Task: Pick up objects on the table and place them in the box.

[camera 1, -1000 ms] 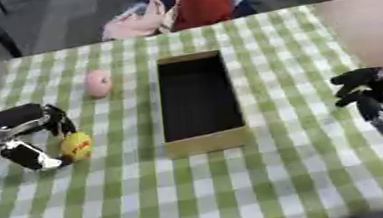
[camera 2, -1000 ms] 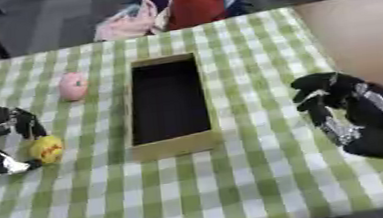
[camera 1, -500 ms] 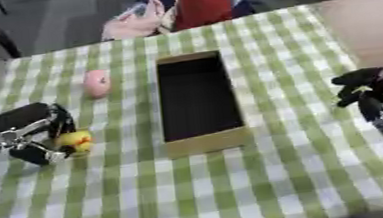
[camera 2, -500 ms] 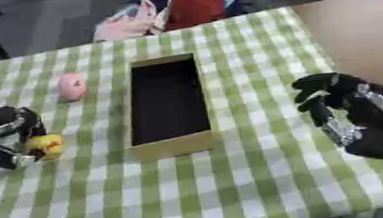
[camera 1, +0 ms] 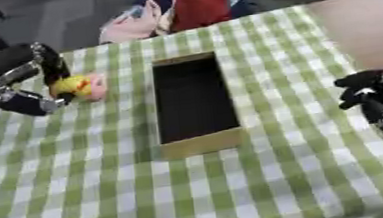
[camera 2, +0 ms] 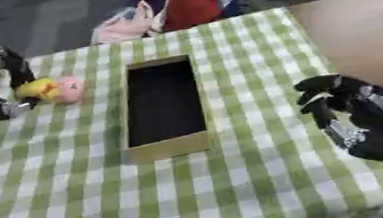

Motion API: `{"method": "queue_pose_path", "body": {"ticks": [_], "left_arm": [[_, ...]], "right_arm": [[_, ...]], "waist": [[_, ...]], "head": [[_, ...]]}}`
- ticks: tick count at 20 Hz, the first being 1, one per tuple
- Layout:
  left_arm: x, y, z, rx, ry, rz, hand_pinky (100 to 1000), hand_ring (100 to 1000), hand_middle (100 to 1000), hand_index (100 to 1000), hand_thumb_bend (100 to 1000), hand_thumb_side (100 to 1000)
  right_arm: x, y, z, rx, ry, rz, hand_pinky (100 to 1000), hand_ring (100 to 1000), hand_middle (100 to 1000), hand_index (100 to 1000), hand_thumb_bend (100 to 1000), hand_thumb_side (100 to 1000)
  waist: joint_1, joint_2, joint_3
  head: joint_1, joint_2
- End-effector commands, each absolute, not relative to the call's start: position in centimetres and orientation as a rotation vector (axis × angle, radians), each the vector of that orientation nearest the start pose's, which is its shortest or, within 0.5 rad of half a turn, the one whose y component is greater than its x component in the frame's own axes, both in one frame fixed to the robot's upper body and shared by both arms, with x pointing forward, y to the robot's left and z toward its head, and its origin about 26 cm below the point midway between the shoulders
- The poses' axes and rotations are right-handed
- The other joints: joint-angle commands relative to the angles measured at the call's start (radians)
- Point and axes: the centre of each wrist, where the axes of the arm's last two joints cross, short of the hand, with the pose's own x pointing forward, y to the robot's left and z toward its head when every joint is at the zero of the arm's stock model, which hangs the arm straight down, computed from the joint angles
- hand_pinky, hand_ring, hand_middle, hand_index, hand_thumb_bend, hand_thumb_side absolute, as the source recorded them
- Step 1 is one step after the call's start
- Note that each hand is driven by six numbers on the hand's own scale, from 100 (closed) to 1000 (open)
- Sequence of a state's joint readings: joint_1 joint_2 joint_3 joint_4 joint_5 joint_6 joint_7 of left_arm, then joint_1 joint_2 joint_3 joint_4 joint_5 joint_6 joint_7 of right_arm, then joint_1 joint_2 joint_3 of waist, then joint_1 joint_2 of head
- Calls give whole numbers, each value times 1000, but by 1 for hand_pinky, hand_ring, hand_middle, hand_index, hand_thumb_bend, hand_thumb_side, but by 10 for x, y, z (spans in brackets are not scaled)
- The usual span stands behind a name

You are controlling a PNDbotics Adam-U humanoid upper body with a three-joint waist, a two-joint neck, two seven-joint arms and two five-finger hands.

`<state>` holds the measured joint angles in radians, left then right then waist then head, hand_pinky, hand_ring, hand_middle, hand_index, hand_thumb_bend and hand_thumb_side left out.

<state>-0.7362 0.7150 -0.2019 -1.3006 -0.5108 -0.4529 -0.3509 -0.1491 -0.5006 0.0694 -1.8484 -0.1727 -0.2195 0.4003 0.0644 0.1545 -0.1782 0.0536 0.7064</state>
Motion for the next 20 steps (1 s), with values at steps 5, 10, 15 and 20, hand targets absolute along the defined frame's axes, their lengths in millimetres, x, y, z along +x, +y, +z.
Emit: {"method": "queue_pose_path", "body": {"ticks": [5,10,15,20], "left_arm": [[437,304,249,714,-1943,-1642,548,424,379,491,133,100],[452,279,232,651,-1942,-1681,559,449,398,507,180,203],[459,258,217,597,-1923,-1772,585,496,454,565,254,288],[462,252,195,555,-1751,-1964,651,616,589,697,335,441]], "right_arm": [[301,-287,152,237,-2039,1003,691,894,630,829,100,418],[302,-276,151,304,-2008,1090,692,895,630,824,100,441],[302,-267,147,356,-1971,1166,692,896,629,823,100,460],[302,-266,141,359,-1944,1183,692,895,627,810,100,459]], "waist": [[4,-6,-56],[13,2,-92],[18,9,-121],[18,12,-127]], "head": [[40,-35],[58,-48],[71,-56],[67,-58]]}}
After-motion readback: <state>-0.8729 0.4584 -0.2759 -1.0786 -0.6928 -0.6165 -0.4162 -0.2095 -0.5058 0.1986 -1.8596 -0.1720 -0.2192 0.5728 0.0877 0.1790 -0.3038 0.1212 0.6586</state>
